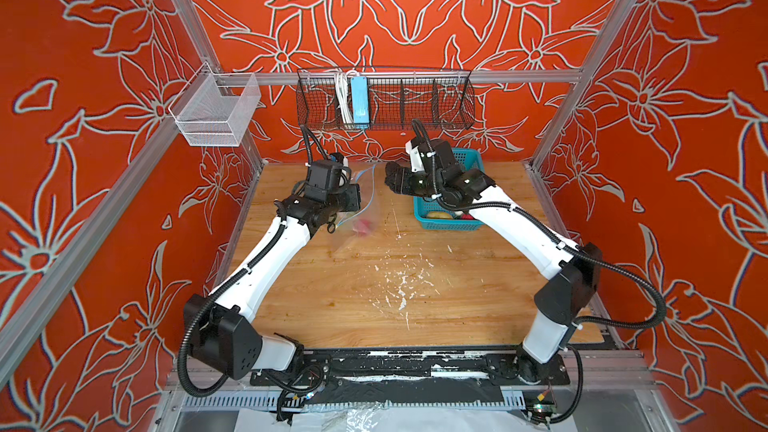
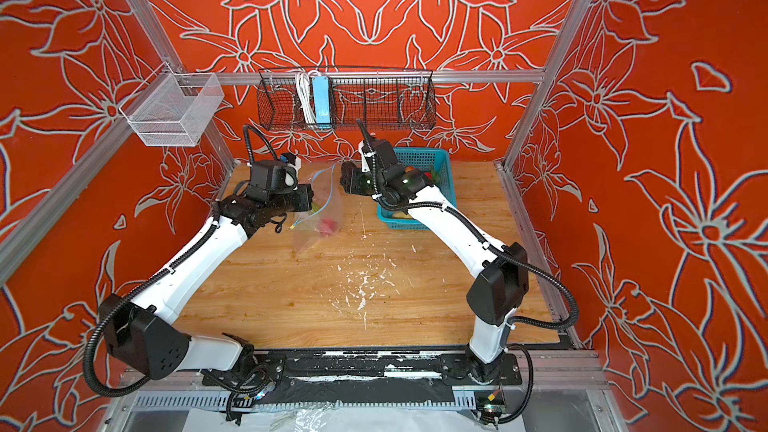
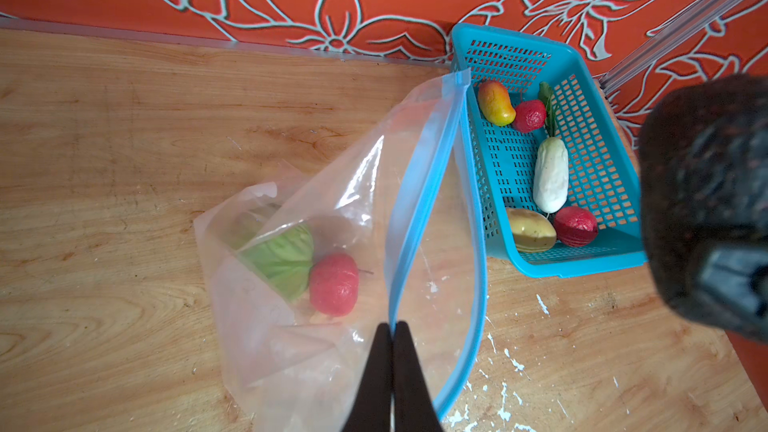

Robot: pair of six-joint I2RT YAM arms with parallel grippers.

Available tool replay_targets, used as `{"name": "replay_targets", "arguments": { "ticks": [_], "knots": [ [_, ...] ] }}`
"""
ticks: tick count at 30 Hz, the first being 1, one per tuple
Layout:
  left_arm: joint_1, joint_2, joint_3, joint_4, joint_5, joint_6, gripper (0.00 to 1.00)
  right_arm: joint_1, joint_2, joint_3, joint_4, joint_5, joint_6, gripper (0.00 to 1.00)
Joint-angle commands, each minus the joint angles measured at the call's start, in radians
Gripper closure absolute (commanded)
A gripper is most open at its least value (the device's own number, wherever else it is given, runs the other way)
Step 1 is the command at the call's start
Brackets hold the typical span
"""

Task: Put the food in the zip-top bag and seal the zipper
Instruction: 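Carry the avocado with the right gripper over the bag opening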

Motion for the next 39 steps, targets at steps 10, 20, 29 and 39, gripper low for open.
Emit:
{"name": "replay_targets", "arguments": {
  "ticks": [10,20,29,39],
  "knots": [
    [0.004,-0.046,0.005,-0.004,0.013,0.000,1.00,0.082,0.087,0.128,0.009,0.038,0.071,0.63],
    [0.004,-0.065,0.005,-0.008,-0.001,0.006,1.00,0.158,0.202,0.247,-0.054,0.110,0.124,0.71],
    [0.004,-0.067,0.014,-0.018,0.003,0.005,1.00,0.170,0.194,0.219,-0.067,0.140,0.137,0.70],
    [0.004,-0.081,0.017,-0.015,0.006,-0.003,1.00,0.169,0.112,0.223,-0.100,0.223,0.080,0.64]
  ]
}}
